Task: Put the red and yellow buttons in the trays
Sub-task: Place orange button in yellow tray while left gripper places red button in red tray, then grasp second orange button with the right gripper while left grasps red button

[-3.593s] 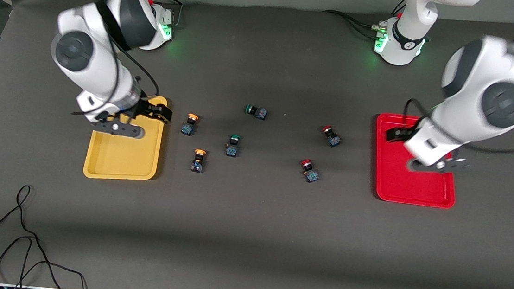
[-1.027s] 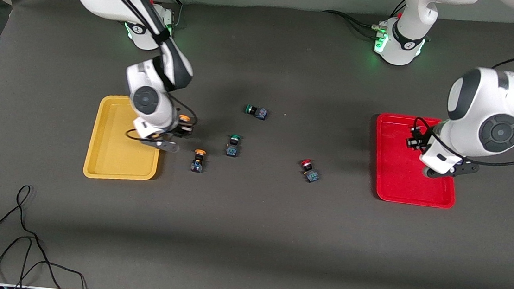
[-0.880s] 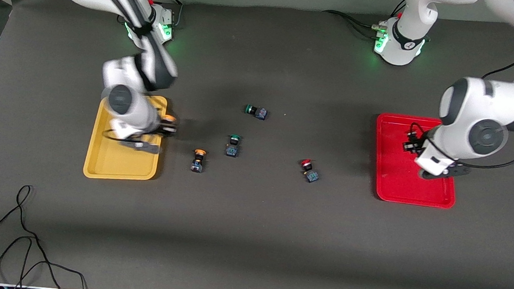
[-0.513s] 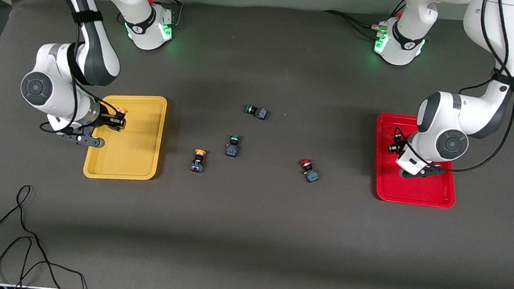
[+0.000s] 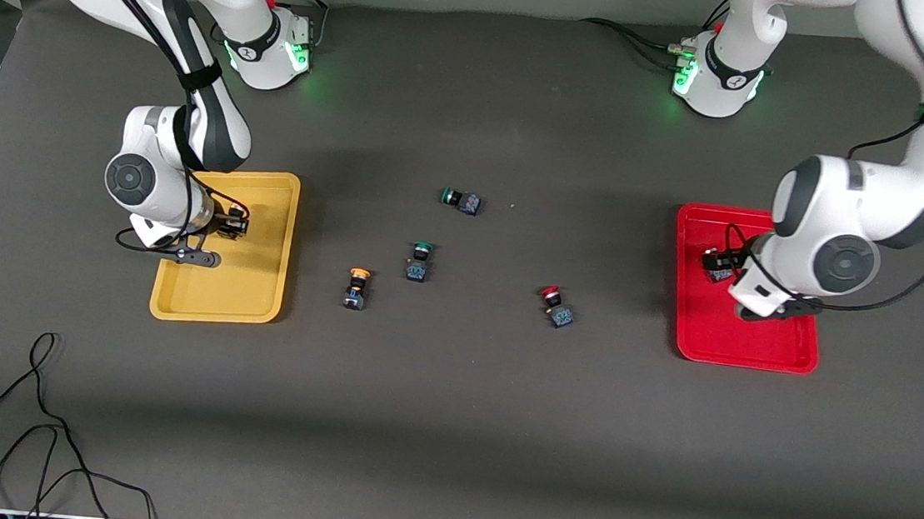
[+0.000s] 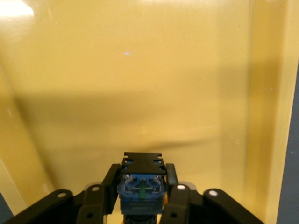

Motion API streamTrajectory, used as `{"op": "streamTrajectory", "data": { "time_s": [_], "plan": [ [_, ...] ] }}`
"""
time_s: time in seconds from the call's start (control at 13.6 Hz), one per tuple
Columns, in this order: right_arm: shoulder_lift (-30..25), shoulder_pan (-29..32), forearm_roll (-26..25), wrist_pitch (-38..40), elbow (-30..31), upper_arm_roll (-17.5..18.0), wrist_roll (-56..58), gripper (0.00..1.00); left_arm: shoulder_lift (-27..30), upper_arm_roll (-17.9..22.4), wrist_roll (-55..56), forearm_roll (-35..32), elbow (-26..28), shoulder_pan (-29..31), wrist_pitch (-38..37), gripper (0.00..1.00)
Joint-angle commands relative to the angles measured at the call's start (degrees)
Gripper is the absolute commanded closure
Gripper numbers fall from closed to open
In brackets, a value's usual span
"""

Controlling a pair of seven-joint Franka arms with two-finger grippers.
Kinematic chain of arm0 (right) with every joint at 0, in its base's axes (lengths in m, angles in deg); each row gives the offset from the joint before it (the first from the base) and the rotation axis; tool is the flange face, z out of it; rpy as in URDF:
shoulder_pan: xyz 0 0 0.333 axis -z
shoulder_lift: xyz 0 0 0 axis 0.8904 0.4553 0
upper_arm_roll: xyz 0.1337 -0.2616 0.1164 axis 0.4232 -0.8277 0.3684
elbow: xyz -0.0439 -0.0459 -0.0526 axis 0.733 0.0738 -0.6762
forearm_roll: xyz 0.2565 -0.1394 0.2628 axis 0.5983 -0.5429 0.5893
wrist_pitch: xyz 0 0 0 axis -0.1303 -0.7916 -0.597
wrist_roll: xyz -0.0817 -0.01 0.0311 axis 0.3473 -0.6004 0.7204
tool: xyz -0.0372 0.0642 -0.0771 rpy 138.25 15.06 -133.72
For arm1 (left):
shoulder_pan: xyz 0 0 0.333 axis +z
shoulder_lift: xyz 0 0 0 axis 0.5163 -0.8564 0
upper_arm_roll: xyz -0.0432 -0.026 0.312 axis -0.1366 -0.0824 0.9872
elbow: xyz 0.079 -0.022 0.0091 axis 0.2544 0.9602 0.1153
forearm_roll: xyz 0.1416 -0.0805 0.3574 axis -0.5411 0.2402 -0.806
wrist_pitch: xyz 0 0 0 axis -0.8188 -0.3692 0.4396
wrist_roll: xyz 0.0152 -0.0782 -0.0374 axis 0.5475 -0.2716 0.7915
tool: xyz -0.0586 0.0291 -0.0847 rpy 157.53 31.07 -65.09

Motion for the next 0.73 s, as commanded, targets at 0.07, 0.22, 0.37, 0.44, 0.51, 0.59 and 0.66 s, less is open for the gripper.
{"op": "streamTrajectory", "data": {
  "time_s": [0.07,0.22,0.37,0.44,0.51,0.59,0.66],
  "plan": [
    [-3.50,-0.39,3.23,1.29,-0.94,-0.24,0.47,0.00,-5.20,-1.06,1.34,5.38,-18.11,-3.12,-10.45,0.00],
    [-5.97,-0.74,3.31,1.64,-2.61,0.02,0.38,0.00,-9.59,-1.06,5.89,6.19,-25.76,-5.76,-10.55,0.00],
    [-5.46,-2.92,4.88,1.64,-8.21,1.42,-0.06,0.00,-14.51,-1.06,12.39,6.19,-30.18,-9.70,-9.16,0.00],
    [-3.89,-5.63,7.85,1.64,-11.89,1.60,-1.63,0.00,-16.88,-1.06,15.55,6.19,-30.37,-11.99,-5.84,0.00],
    [-1.26,-7.92,10.41,1.82,-16.19,1.69,-3.64,0.00,-18.65,-1.06,18.80,6.10,-29.67,-14.10,-0.67,0.00],
    [1.90,-10.12,11.04,2.25,-20.07,1.69,-5.14,0.00,-21.19,-1.06,22.32,6.10,-29.14,-15.95,3.29,0.01],
    [5.67,-11.80,11.13,3.13,-25.33,1.69,-6.64,0.00,-23.74,-1.06,25.48,6.19,-29.14,-17.36,6.64,0.00]
  ]
}}
